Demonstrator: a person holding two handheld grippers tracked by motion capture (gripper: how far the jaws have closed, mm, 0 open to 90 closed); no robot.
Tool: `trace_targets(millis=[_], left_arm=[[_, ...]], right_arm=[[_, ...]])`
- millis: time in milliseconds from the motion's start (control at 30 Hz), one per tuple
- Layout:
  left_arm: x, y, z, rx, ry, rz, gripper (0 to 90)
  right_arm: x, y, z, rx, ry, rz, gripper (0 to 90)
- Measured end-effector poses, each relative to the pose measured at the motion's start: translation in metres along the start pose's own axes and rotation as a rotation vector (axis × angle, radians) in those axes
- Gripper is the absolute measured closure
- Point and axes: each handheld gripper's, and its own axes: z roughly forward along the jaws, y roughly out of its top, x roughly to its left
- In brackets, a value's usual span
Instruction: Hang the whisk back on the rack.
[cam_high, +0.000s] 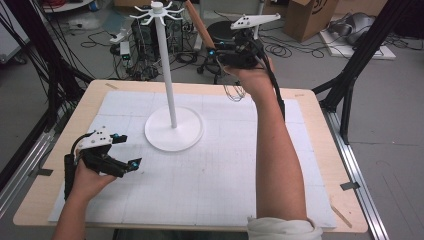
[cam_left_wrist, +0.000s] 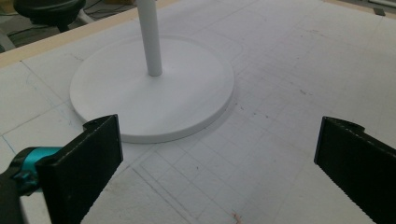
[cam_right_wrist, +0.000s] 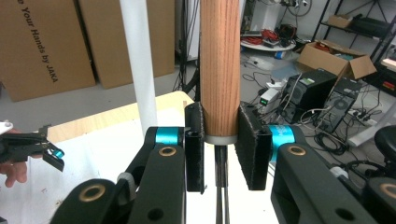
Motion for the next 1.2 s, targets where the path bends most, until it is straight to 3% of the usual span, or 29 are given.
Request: trace_targets(millis=[267, 533, 933, 1200], left_arm=[[0.000, 0.000, 0.000, 0.005, -0.001, 0.007, 1.6], [0.000, 0.000, 0.000, 0.005, -0.002, 0.007, 1.6], [0.001, 0.000, 0.000, 0.002, -0.002, 0.005, 1.6], [0.001, 0.000, 0.000, 0.002, -0.001, 0.006, 1.7]], right_arm=[[0.005, 0.001, 0.003, 0.020, 0.001, -0.032, 74.9], [-0.001, 0.002, 0.005, 0.031, -0.030, -0.010, 74.9], [0.010, 0.002, 0.017, 0.040, 0.008, -0.025, 74.8], [0.012, -0.002, 0.023, 0.074, -0.004, -0.050, 74.9]])
